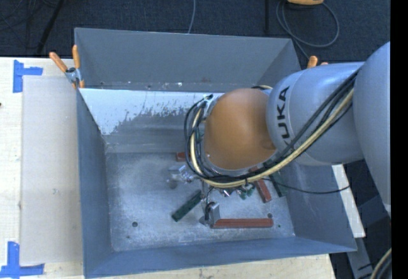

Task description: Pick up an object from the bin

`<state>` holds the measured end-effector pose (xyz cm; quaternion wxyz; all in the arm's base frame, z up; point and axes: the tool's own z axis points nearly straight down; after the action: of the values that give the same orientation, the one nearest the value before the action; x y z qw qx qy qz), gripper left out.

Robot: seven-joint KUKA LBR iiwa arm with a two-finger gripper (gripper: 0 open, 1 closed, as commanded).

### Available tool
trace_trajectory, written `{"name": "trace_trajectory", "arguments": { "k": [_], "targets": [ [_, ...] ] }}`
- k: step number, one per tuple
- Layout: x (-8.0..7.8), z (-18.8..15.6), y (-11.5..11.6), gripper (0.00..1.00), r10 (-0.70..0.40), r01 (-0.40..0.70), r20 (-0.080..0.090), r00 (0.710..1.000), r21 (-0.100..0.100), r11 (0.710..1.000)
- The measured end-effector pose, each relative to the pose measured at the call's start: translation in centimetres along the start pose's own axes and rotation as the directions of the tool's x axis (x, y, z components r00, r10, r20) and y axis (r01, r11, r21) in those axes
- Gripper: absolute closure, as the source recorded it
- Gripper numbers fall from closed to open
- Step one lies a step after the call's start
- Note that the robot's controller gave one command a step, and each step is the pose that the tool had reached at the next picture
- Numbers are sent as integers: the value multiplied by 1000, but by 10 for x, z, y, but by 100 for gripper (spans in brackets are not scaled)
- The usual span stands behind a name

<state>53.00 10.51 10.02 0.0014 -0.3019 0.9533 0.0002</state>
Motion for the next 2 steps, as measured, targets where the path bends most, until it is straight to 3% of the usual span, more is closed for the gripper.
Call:
{"name": "trace_trajectory", "arguments": {
  "k": [1, 2],
  "targets": [
    [-14, 1, -2, 0, -275, 275, 0, 961, -2, 961],
    [-7, 31, -1, 0, -415, 415, -4, 910, -4, 910]
  ]
}}
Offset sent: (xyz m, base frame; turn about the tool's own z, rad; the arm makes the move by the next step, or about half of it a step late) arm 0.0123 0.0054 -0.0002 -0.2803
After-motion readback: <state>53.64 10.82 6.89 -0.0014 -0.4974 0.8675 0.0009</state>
